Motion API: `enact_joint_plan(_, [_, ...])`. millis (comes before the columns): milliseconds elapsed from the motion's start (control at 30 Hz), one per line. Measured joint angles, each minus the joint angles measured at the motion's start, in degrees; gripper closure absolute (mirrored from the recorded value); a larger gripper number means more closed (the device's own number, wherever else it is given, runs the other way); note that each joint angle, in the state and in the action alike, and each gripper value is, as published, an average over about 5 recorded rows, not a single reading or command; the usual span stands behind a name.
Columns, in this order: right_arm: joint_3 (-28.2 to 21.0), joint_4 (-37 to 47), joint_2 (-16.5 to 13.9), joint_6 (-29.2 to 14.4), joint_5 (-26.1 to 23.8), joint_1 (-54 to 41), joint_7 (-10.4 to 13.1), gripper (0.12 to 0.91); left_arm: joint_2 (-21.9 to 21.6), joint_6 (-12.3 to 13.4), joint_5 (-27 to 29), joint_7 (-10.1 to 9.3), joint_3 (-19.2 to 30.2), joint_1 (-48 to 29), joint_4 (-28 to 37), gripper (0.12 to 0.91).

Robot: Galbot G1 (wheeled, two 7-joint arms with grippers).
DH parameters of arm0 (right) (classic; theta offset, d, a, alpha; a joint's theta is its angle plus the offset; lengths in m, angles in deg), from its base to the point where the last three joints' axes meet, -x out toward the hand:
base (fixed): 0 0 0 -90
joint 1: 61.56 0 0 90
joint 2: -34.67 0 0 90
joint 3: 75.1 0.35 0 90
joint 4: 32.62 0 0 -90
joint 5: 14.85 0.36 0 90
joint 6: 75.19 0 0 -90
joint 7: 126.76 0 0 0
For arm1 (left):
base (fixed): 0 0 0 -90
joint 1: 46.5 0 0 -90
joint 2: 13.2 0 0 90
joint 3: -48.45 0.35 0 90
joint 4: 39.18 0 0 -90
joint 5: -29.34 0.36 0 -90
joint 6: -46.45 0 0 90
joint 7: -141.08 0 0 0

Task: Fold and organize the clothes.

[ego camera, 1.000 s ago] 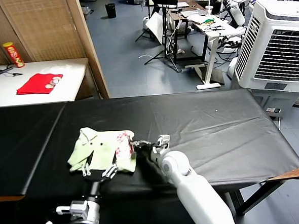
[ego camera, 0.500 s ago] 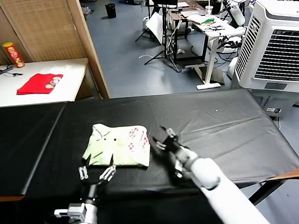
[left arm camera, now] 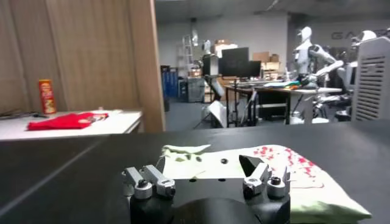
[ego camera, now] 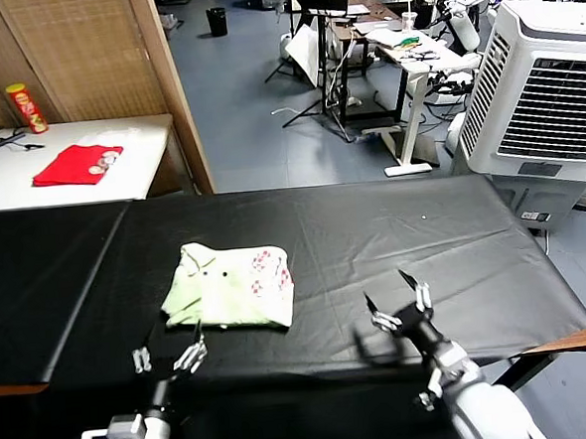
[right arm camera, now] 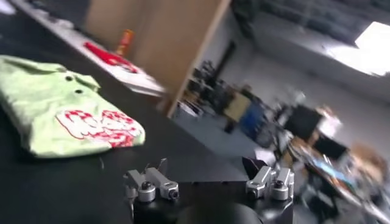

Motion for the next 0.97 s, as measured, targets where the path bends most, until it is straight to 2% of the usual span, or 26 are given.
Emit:
enact_joint_plan(133, [3.66, -4.13, 1.82, 1.12, 5.47, 6.95, 2.42, 0.227, -1.15, -0.06, -1.09, -0.04, -0.65, 3.26, -2.09, 0.232])
enact_joint_plan(267, [5.77, -7.60, 2.16, -0.29, 7.58, 12.25, 6.27, 0.227, -2.16, -1.47, -3.46, -0.09, -1.55, 6.57, -4.26, 0.232])
enact_joint_plan(433, [6.08, -11.94, 2.50, -2.24, 7.52, 19.24, 11.37, 0.227, -3.73, -5.31, -7.45, -0.74, -3.37, 10.95, -8.07, 0.232])
enact_joint_plan(633, [3.32, -15.66, 3.64, -2.98, 4.95, 27.34, 16.26, 0.227, -5.31, -8.82, -10.69, -1.14, -6.17, 14.73, -11.82, 0.232])
enact_joint_plan(733, [2.17, -16.34, 3.81, -2.69, 4.39, 29.59, 17.31, 0.227, -5.79, -9.57, -11.25, -1.00, -7.04, 15.65, -12.36, 0.232])
enact_joint_plan(967, [1.25, -16.84, 3.88, -2.64, 4.38, 31.43, 17.70, 0.227, -6.08, -9.71, -11.46, -0.70, -7.52, 16.16, -12.57, 0.232])
